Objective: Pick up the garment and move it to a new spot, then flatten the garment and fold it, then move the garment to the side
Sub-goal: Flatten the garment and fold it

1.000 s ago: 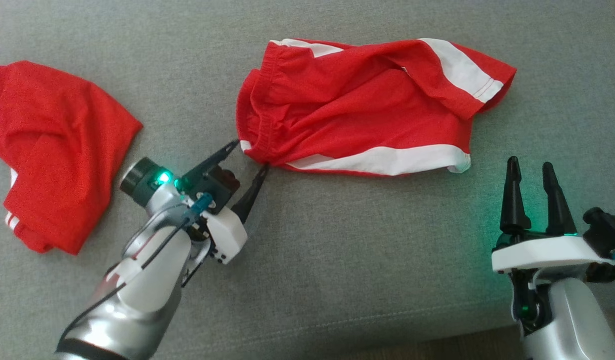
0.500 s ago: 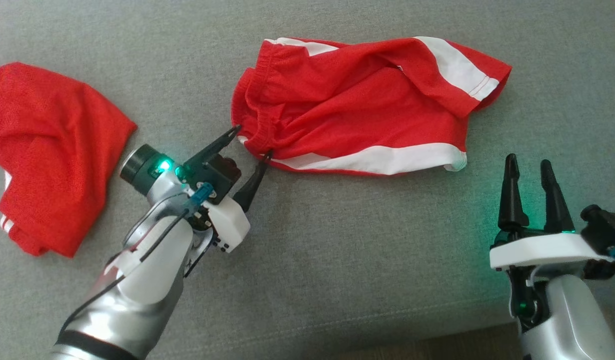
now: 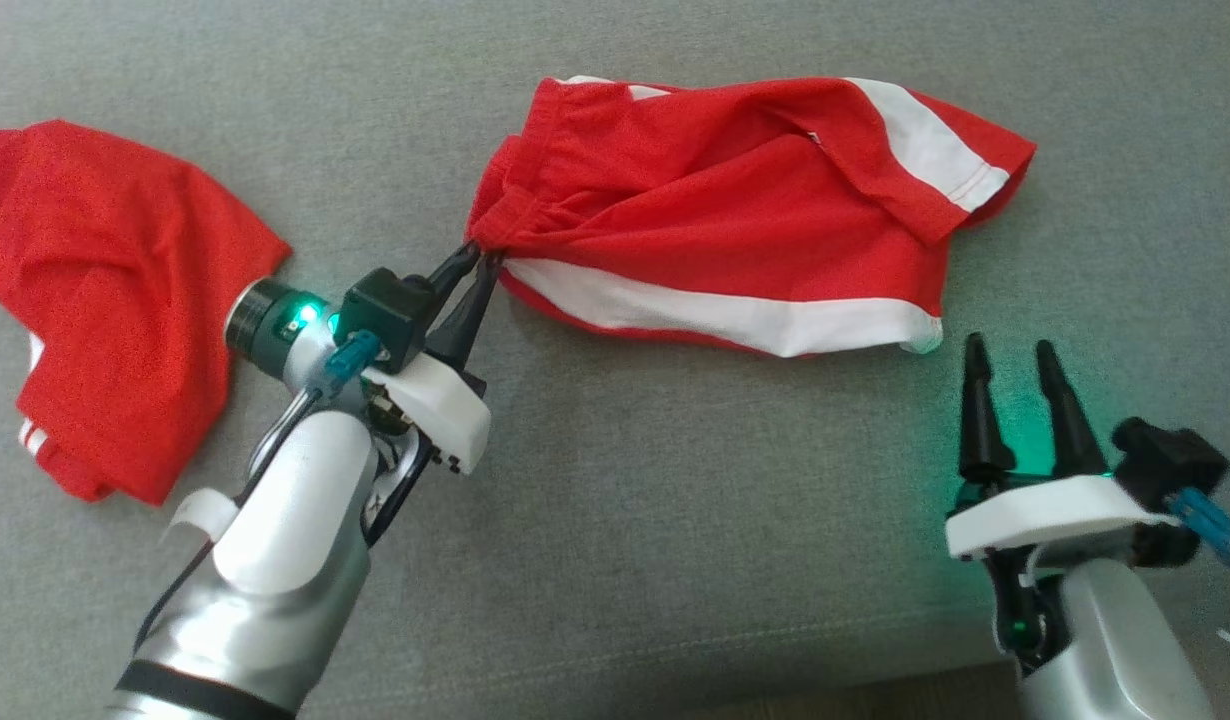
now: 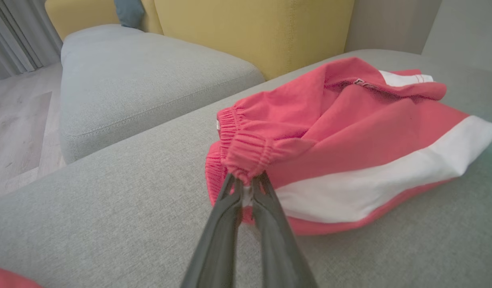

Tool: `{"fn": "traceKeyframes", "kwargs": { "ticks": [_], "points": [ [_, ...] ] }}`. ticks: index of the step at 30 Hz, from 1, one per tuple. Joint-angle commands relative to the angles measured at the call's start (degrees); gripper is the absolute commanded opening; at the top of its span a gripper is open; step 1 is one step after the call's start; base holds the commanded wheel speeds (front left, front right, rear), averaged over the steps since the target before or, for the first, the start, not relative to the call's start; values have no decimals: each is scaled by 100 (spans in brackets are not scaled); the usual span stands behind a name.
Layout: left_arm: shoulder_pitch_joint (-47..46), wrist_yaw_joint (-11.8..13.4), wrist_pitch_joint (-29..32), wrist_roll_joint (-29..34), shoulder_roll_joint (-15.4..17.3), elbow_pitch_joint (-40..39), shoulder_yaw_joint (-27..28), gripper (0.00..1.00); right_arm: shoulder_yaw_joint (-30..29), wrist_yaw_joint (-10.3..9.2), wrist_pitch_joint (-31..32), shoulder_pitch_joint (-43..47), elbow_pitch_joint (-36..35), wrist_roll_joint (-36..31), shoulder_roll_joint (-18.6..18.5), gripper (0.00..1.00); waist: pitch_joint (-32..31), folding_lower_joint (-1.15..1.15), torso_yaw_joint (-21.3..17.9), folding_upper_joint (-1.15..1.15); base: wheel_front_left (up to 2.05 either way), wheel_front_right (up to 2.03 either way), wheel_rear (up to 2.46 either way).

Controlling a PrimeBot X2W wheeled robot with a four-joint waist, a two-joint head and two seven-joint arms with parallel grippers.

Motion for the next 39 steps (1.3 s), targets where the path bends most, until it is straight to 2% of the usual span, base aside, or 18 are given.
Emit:
{"fn": "traceKeyframes", "kwargs": {
  "ticks": [1, 20, 21, 22, 23, 32, 39],
  "points": [
    [-66, 23, -44, -56, 73, -257, 256, 0, 221, 24, 49, -216, -88, -56, -31, 100, -14, 0, 40, 0, 0, 0, 0],
    [38, 55, -44, -93, -2, -499, 344, 0, 758, 24, 441, -684, 747, 31, -31, 100, 15, 0, 240, 0, 0, 0, 0],
    [41, 54, -44, -93, -1, -500, 347, 0, 792, 24, 458, -691, 778, 55, -31, 92, 12, 0, 238, 0, 0, 0, 0],
    [44, 54, -44, -92, 0, -501, 350, 0, 832, 24, 478, -699, 805, 83, -31, 42, 9, 0, 235, 0, 0, 0, 0],
    [47, 54, -44, -92, 1, -501, 353, 0, 865, 24, 486, -707, 826, 103, -31, 0, 5, 0, 230, 0, 0, 0, 0],
    [102, 78, -45, -106, -6, -501, 403, 0, 962, 24, 317, -736, 710, 174, -31, 0, -134, 0, 206, 0, 0, 0, 0],
    [189, 85, -45, -303, -18, -886, 644, 0, 593, 24, 125, -866, -256, -289, -31, 0, -478, 0, 163, 0, 0, 0, 0]
  ]
}}
